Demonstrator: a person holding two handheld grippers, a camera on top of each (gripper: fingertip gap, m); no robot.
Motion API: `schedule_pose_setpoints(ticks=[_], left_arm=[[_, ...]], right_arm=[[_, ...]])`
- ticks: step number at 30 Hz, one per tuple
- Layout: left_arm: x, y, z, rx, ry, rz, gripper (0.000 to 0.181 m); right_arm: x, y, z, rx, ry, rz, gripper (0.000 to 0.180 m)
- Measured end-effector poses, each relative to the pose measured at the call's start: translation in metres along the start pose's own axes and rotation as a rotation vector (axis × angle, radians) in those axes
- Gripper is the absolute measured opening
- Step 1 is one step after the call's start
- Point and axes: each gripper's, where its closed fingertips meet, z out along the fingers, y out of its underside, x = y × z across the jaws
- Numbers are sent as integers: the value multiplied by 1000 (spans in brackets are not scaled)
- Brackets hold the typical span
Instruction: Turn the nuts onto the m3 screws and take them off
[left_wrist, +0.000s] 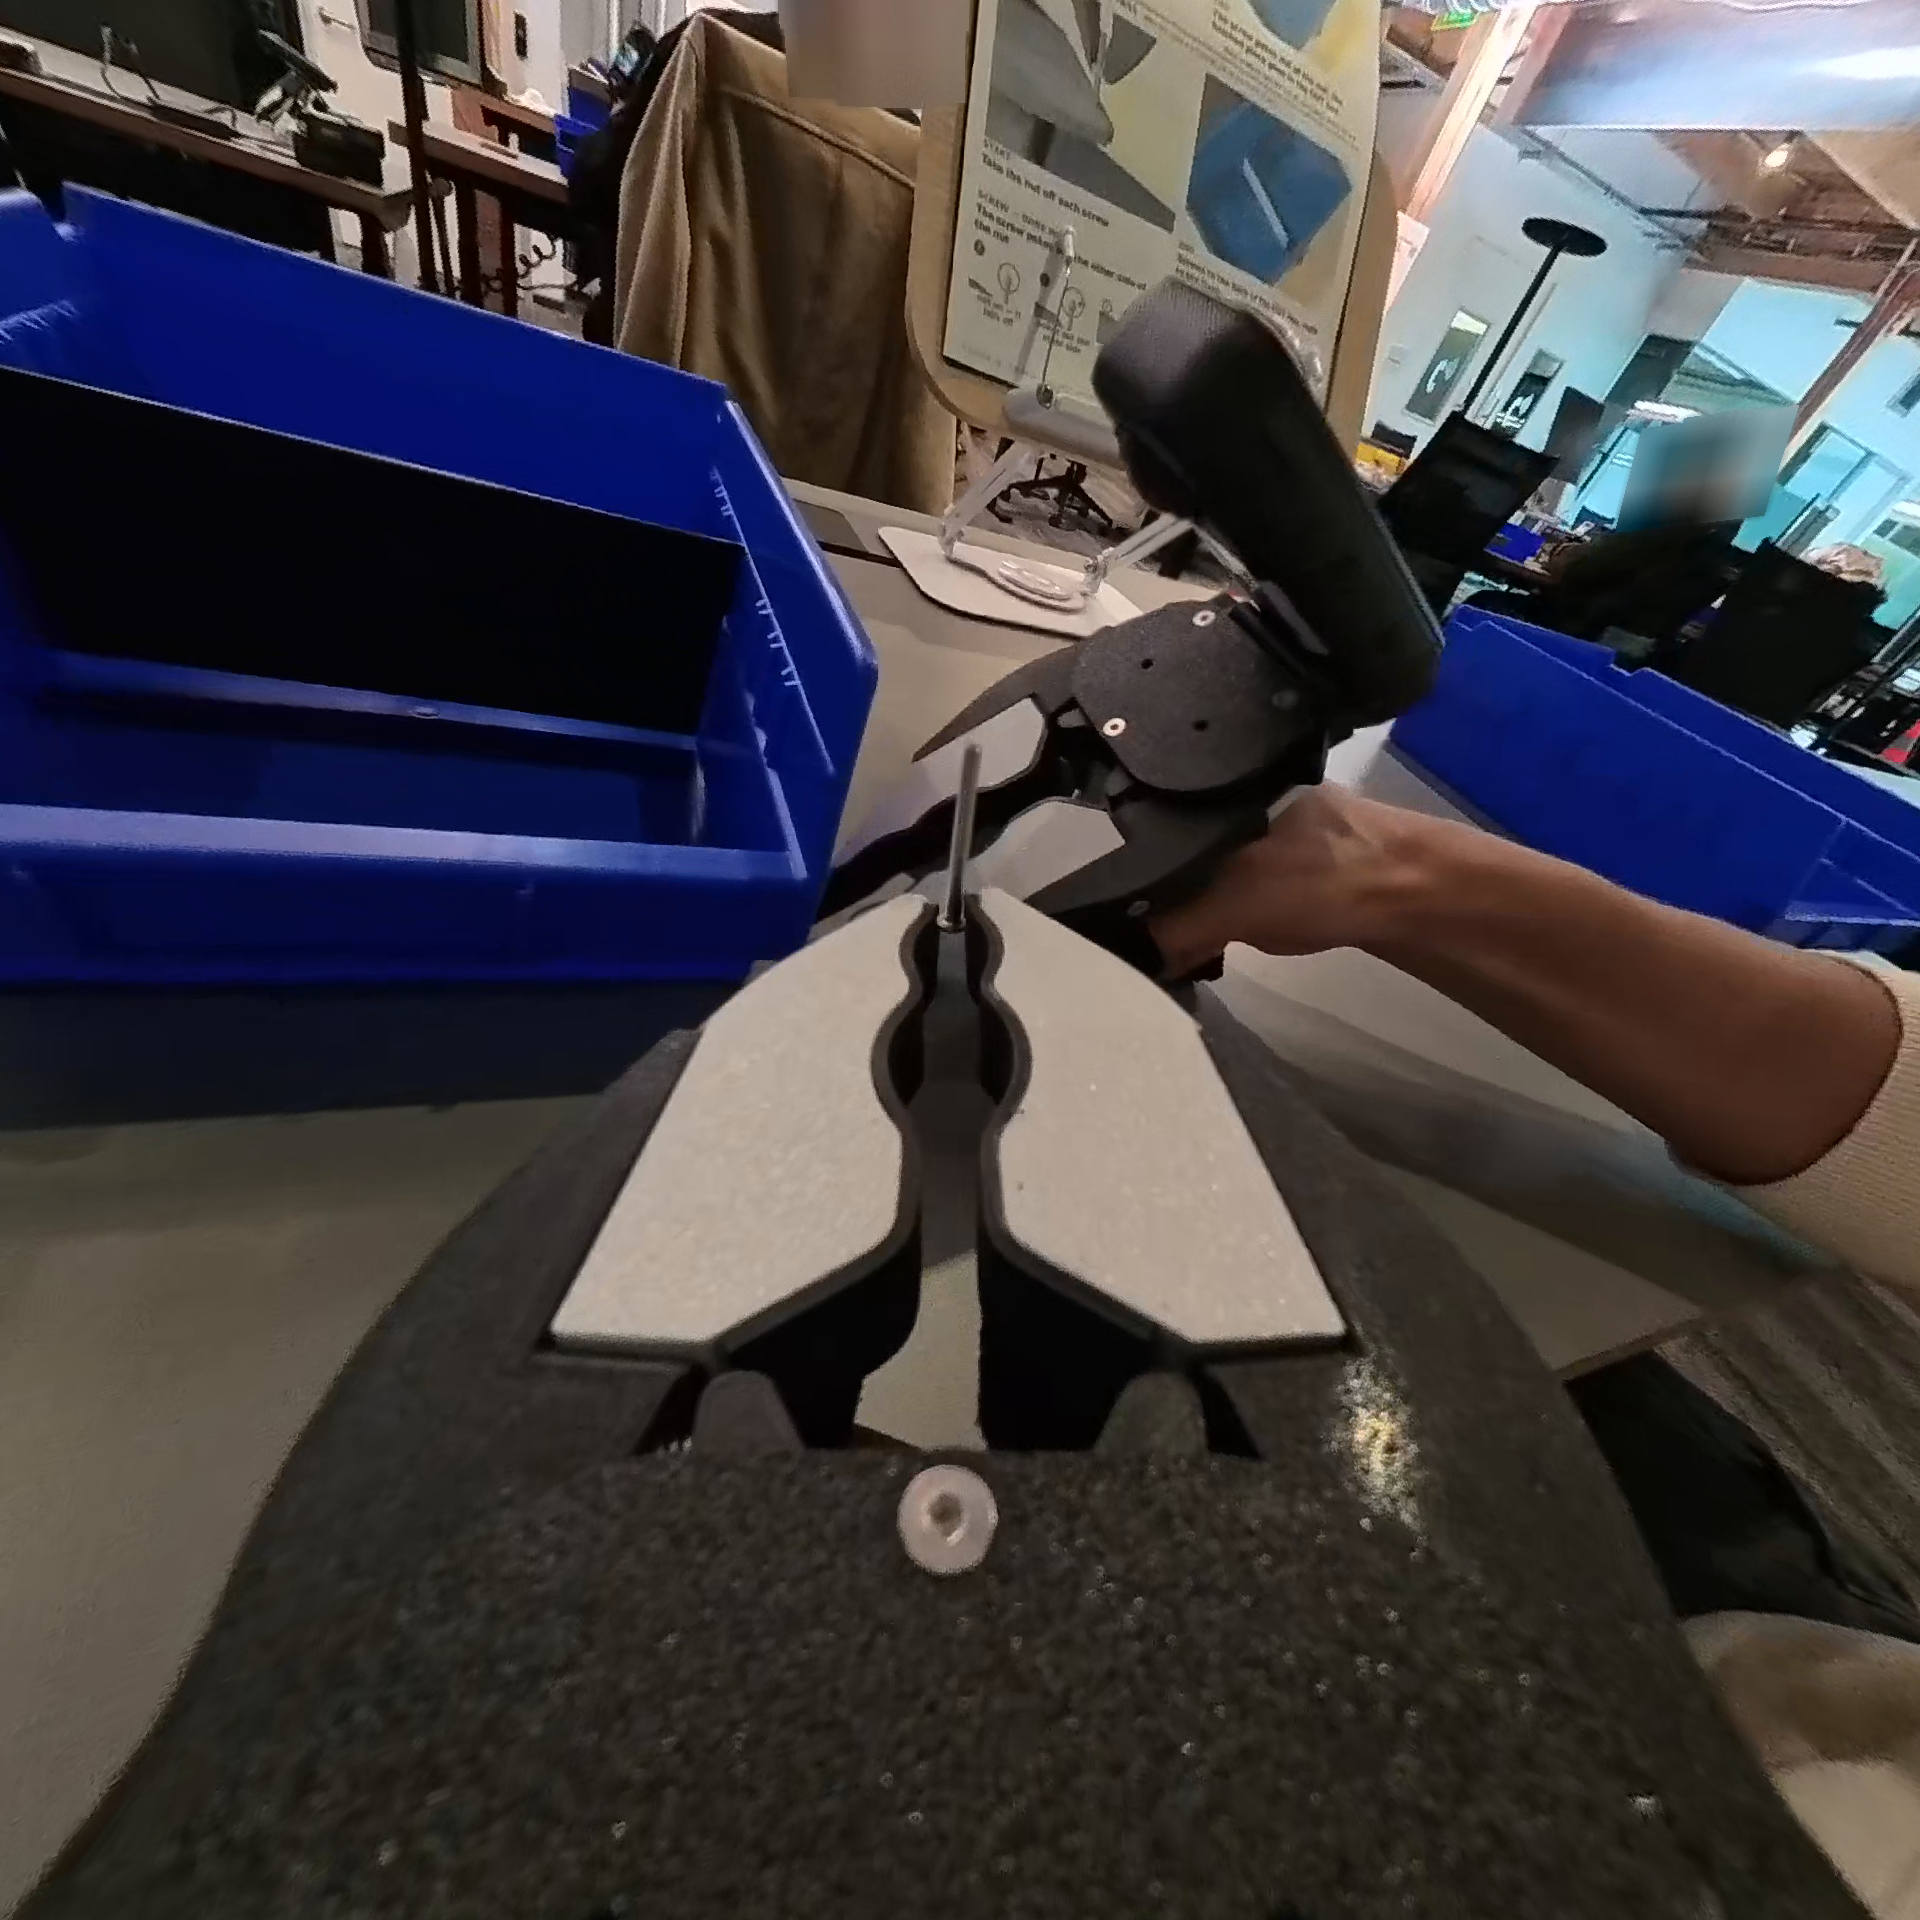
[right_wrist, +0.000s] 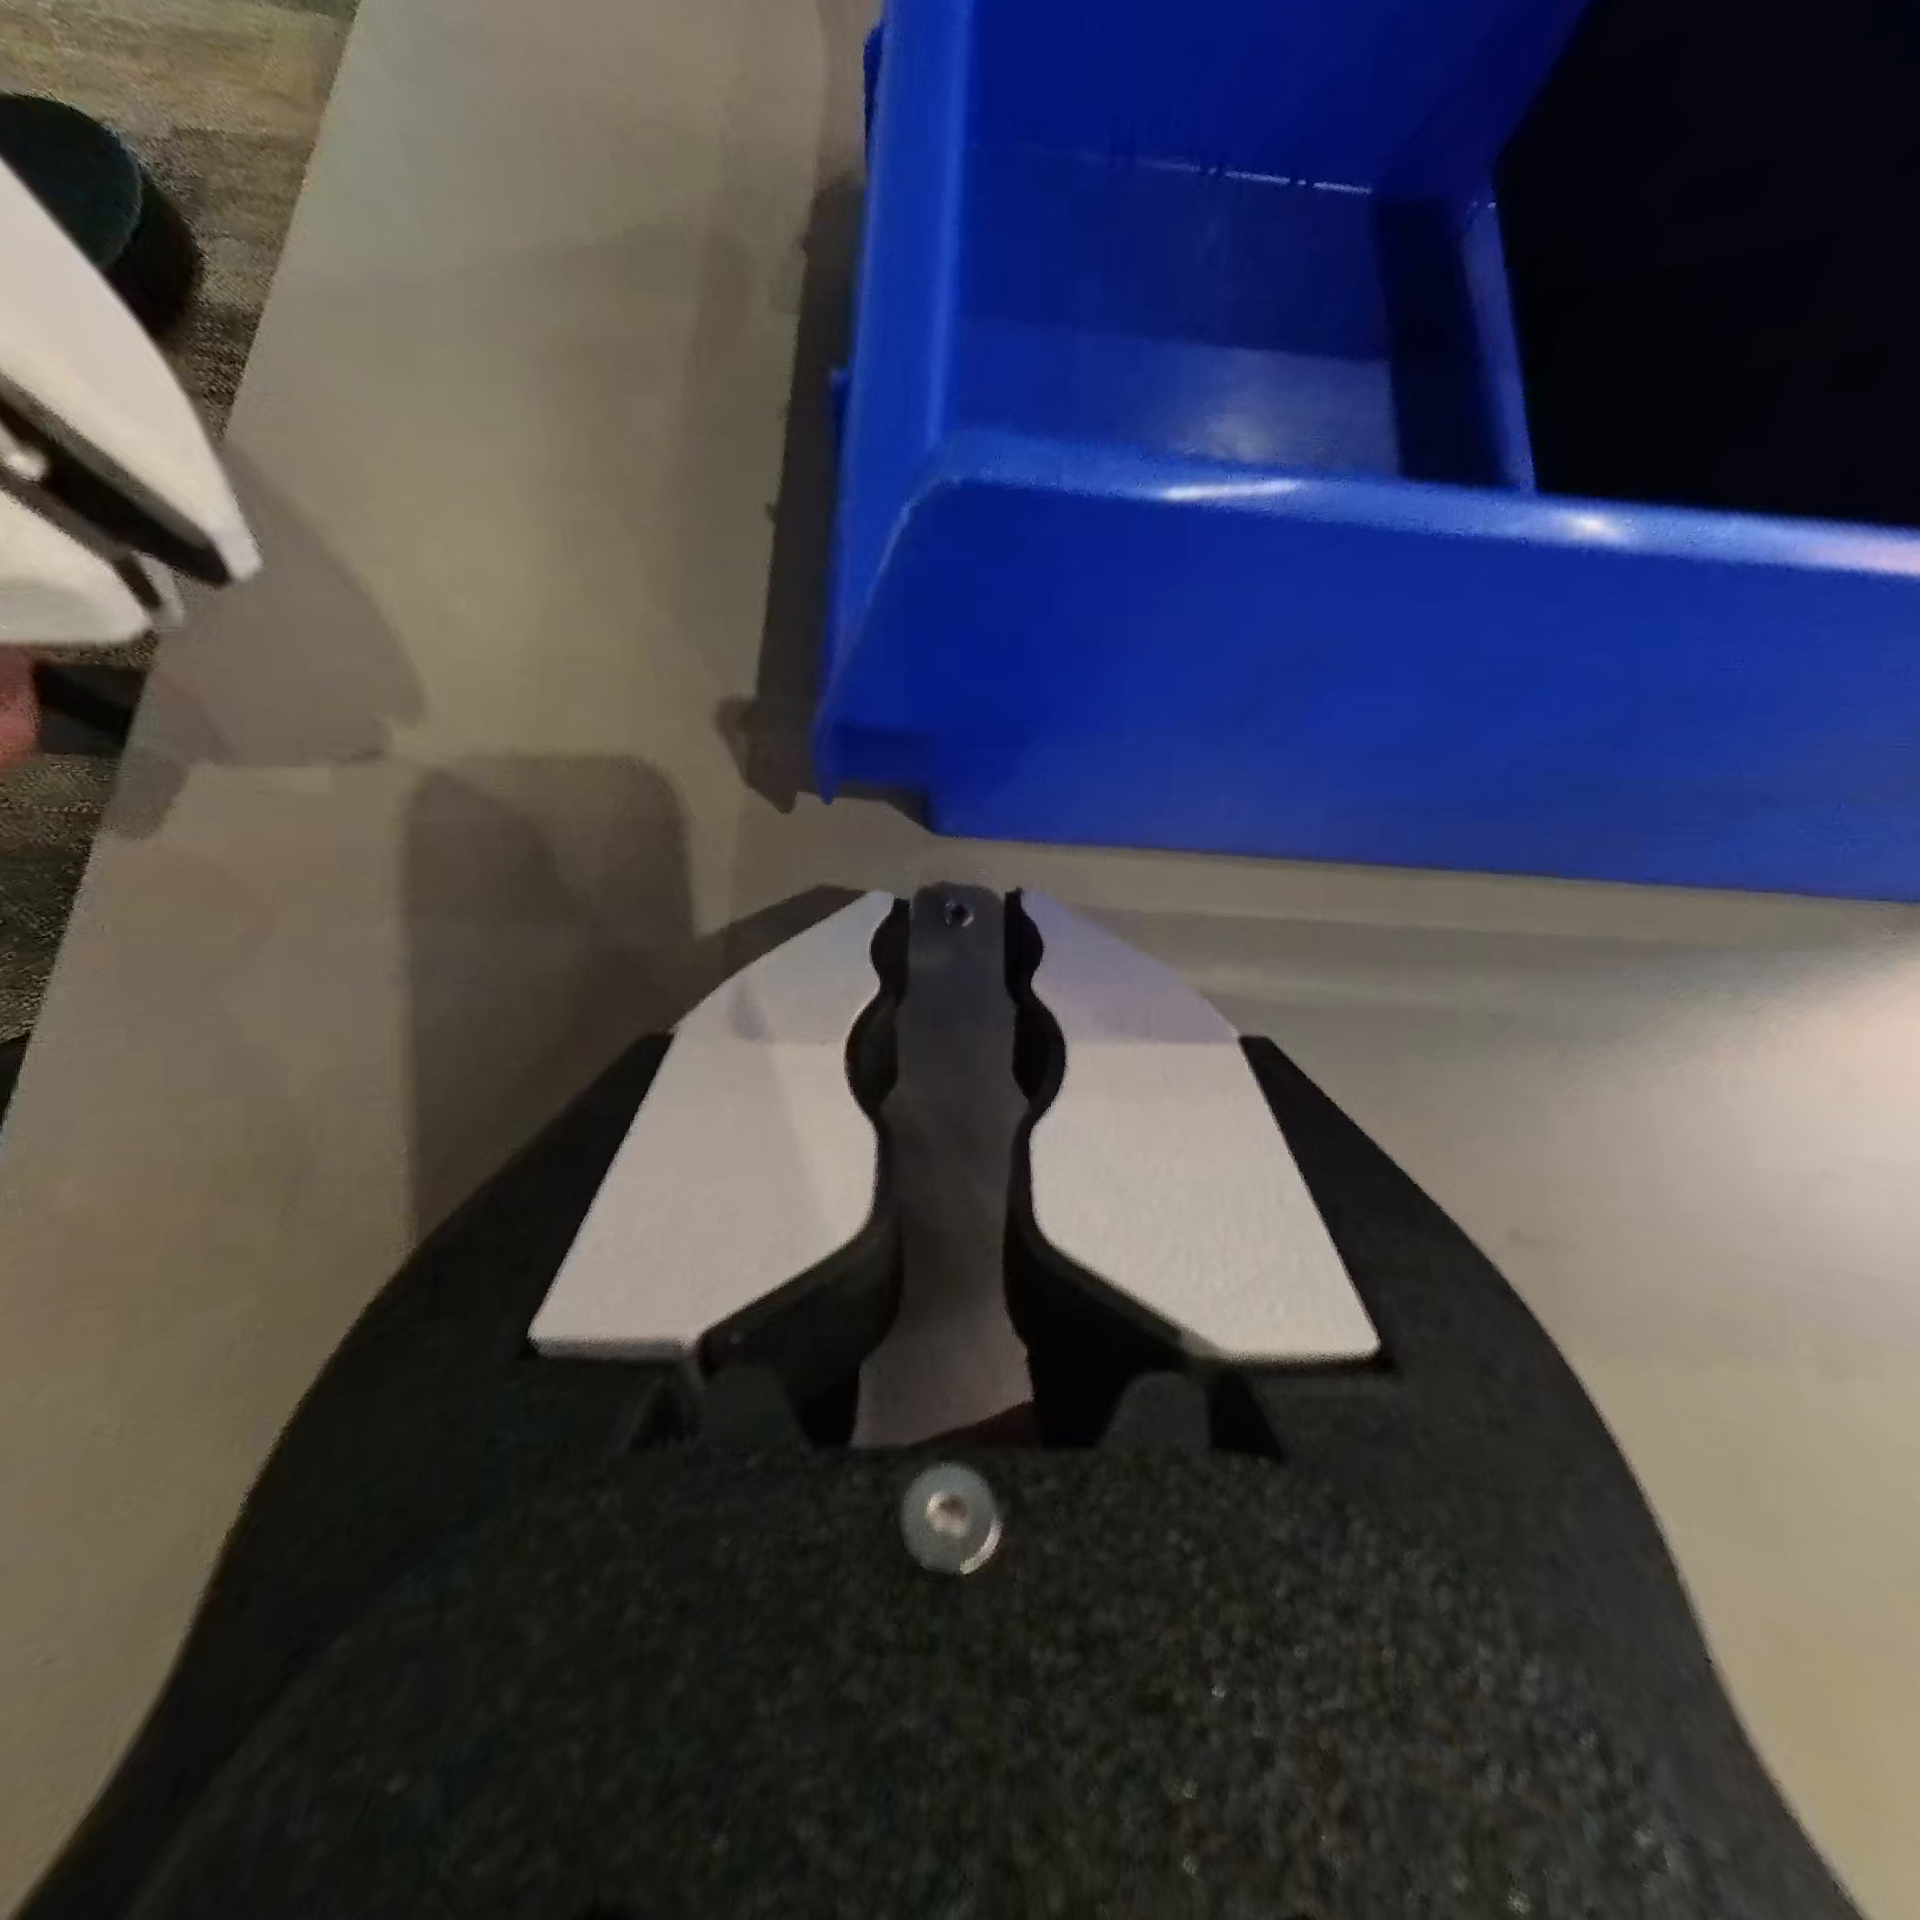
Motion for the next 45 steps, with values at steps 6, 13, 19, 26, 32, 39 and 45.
schedule_pose_setpoints(ticks=[6,13,19,26,32,39,45], left_arm=[[3,4,3,-12,12,13,4],[5,3,2,-6,14,19,4],[5,3,2,-4,15,29,4],[6,4,2,-9,18,37,4],[7,3,2,-8,20,40,4],[8,4,3,-11,21,44,4],[9,4,3,-14,21,51,4]], right_arm=[[-1,1,2,-15,-29,17,17],[-3,4,9,-58,-99,-17,17],[-2,3,10,-62,-178,-50,15],[-2,5,9,-62,-223,-63,14],[-1,5,9,-63,-233,-69,13],[-4,4,9,-60,-226,-98,6],[-4,4,10,-61,-230,-95,5]])
